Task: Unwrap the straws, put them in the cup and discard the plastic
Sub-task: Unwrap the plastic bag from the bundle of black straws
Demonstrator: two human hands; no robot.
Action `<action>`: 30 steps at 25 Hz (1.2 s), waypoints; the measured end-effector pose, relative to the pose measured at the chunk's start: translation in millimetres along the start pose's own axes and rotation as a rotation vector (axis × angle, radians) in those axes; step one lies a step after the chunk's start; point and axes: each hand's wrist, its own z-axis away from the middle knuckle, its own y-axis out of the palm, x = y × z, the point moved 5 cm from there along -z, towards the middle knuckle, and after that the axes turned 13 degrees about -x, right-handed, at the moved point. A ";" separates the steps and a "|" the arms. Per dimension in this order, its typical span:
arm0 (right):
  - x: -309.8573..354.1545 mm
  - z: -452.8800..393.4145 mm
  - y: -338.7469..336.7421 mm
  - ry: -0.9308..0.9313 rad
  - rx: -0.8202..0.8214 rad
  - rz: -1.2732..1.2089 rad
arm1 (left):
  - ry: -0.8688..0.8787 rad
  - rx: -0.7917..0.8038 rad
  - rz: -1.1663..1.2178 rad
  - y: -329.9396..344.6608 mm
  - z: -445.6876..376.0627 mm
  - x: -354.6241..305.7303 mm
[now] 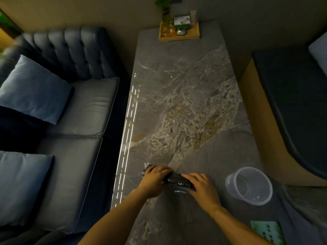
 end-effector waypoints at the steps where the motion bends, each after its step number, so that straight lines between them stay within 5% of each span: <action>1: 0.5 4.7 -6.1 0.038 -0.026 -0.090 | -0.019 0.013 0.042 -1.5 4.4 -4.5; 8: 2.6 27.9 -54.5 0.318 -0.065 -0.752 | -0.326 0.163 0.868 -22.6 43.1 -34.9; 13: 19.3 38.9 -53.0 0.564 -0.107 -1.132 | -0.522 0.183 1.098 -11.9 64.6 -62.0; 17: 17.9 47.1 -44.3 0.731 -0.148 -1.201 | -0.452 0.190 0.913 -0.2 74.3 -75.0; 20: 14.8 51.2 -42.0 0.704 -0.090 -1.093 | -0.283 -0.005 0.820 -11.8 78.4 -70.0; 25: 17.1 51.9 -28.6 0.697 0.014 -1.053 | 0.242 -0.174 0.210 -18.7 71.8 -86.2; 30: 8.1 70.3 -4.8 0.818 0.146 -1.173 | 0.300 -0.167 0.025 7.8 82.6 -92.5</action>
